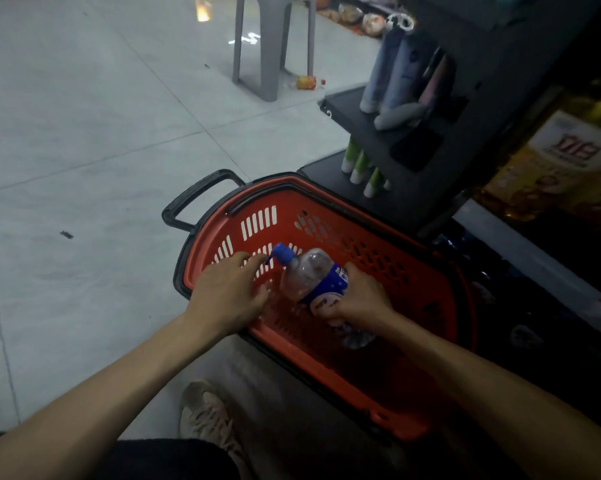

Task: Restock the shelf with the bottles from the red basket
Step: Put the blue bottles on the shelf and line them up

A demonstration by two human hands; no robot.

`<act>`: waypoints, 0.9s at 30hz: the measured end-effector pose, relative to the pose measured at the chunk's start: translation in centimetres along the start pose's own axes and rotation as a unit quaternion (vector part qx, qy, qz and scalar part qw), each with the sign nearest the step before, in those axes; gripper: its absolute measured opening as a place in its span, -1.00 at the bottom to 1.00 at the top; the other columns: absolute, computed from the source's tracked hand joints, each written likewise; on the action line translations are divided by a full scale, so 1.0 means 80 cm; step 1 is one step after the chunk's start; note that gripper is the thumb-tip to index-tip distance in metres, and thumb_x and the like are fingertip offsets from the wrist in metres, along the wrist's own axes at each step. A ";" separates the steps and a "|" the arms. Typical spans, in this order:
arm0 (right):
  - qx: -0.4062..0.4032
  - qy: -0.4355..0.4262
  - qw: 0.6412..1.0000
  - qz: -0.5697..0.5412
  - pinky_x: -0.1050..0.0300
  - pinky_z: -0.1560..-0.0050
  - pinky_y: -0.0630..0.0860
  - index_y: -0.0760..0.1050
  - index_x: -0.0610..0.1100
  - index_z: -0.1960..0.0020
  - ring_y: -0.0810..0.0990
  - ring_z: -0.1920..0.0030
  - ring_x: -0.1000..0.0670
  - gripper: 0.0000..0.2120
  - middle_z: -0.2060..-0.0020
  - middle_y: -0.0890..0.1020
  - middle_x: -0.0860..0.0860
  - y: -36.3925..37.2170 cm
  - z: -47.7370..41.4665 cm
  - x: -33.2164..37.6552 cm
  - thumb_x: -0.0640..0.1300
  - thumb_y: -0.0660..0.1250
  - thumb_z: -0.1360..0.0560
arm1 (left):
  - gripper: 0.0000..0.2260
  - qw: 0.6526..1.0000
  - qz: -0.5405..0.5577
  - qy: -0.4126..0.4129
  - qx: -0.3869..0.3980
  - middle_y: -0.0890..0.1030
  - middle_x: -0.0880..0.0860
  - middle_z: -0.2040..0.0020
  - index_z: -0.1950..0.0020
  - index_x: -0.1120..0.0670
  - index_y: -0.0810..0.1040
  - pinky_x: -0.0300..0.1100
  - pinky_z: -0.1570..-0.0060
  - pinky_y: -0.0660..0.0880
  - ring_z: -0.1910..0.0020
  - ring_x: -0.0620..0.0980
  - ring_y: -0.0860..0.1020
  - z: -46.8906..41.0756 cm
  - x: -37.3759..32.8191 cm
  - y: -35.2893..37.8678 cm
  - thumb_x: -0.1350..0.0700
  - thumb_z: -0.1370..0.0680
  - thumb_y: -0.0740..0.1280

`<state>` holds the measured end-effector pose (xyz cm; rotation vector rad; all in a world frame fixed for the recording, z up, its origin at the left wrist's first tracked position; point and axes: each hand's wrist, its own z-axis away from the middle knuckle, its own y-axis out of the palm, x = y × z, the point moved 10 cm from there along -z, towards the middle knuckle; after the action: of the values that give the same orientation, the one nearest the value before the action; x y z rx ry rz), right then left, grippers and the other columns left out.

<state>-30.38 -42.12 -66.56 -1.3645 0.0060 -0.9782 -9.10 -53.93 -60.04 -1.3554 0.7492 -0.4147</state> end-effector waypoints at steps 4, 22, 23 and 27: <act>-0.051 0.015 0.997 -0.064 0.16 0.12 0.61 0.43 0.06 -0.10 0.63 0.10 0.12 -0.19 0.08 0.63 0.16 -0.079 0.049 0.010 0.21 0.70 0.04 | -0.44 0.990 0.128 -0.049 0.046 0.55 0.08 -0.39 -0.56 0.01 0.38 0.02 -0.24 0.54 -0.31 0.10 0.56 0.000 -0.021 0.009 -0.13 -0.60 0.36; -0.062 0.000 0.977 -0.203 0.17 0.10 0.69 0.43 0.07 -0.20 0.68 0.03 0.16 -0.17 0.00 0.65 0.16 -0.196 0.214 -0.054 0.04 0.77 -0.04 | -0.45 0.686 0.668 -0.053 0.282 0.73 0.08 -0.16 -0.34 0.07 0.54 0.09 -0.23 0.60 -0.16 0.13 0.70 0.079 -0.276 0.018 -0.02 -0.42 0.61; -0.058 -0.003 0.979 -0.196 0.16 0.07 0.69 0.42 0.09 -0.19 0.67 0.01 0.17 -0.17 -0.01 0.64 0.17 -0.194 0.214 -0.057 0.06 0.76 -0.04 | -0.53 0.674 0.682 -0.061 0.278 0.74 0.09 -0.12 -0.33 0.09 0.54 0.04 -0.13 0.64 -0.12 0.12 0.71 0.083 -0.283 0.020 0.05 -0.47 0.56; -0.071 -0.005 0.977 -0.203 0.16 0.06 0.69 0.41 0.11 -0.20 0.65 0.02 0.19 -0.16 0.00 0.64 0.19 -0.202 0.218 -0.070 0.09 0.76 -0.04 | -0.36 0.635 0.725 -0.071 0.259 0.73 0.17 -0.14 -0.33 0.14 0.55 -0.04 0.06 0.68 -0.10 0.17 0.72 0.081 -0.303 0.030 0.05 -0.32 0.68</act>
<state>-33.99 -23.07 -51.74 -1.5358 -0.2227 -1.3314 -22.06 -32.64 -56.27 0.0540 1.2124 0.7459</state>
